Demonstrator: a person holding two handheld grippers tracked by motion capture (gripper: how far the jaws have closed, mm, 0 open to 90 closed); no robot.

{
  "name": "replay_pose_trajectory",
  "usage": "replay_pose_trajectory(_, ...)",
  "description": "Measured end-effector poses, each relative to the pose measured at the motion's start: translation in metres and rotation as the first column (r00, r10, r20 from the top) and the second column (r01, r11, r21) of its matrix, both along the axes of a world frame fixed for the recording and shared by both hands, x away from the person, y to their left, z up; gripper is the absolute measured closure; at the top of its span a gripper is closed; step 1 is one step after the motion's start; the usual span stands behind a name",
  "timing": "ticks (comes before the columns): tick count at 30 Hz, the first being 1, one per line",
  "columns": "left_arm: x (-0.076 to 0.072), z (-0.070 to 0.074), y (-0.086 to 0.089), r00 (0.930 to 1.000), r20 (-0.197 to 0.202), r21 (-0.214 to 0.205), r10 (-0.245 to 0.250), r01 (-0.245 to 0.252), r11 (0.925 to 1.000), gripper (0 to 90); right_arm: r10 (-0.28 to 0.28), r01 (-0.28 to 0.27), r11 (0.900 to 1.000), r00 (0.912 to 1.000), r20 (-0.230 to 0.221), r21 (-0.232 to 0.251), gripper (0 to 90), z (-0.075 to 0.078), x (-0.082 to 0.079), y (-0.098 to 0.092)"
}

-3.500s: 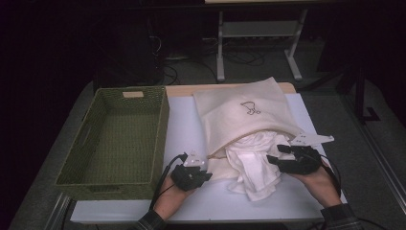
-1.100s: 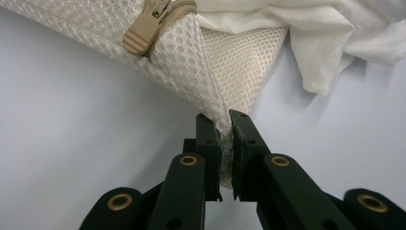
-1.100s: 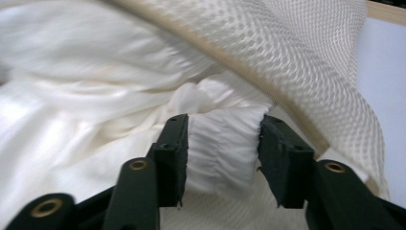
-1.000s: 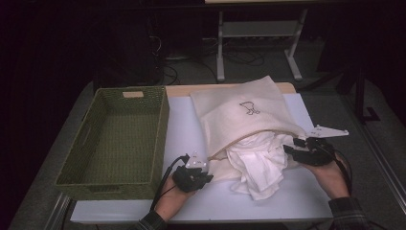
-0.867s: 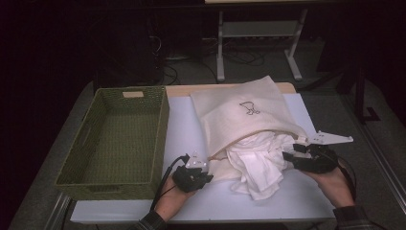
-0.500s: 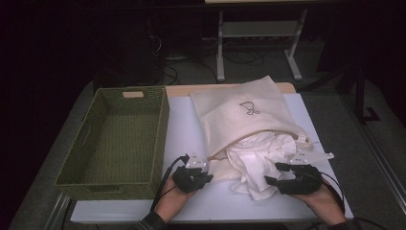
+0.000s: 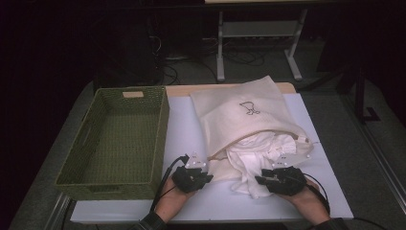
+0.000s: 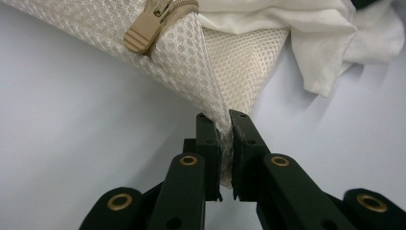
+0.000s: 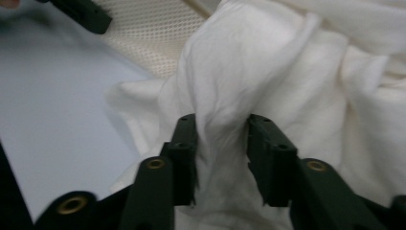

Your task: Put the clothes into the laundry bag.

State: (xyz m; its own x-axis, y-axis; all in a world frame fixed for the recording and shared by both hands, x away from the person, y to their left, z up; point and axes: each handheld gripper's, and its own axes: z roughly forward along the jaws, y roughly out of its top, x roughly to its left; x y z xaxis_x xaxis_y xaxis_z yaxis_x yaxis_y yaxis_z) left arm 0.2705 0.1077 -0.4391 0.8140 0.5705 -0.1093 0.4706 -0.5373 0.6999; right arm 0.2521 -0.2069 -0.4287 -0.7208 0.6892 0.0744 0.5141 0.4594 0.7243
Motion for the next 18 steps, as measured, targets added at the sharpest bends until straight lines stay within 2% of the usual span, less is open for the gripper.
replay_pose_trajectory(2,0.0,0.0,0.0,1.0,0.0,0.001,-0.001,0.001,1.0,83.3,-0.011,0.011,0.9997,0.9999,0.012,0.022,76.9,0.003,0.003,-0.002)
replay_pose_trajectory(6,0.0,0.0,-0.001,1.0,0.0,0.004,-0.003,0.003,1.0,83.3,-0.024,0.022,0.9993,0.9989,0.041,0.03,85.1,0.005,0.012,-0.002)
replay_pose_trajectory(18,-0.001,-0.001,-0.001,1.0,0.003,0.003,0.0,0.0,1.0,83.3,-0.057,0.055,0.9982,0.9947,0.085,0.022,86.7,0.006,0.042,0.005)
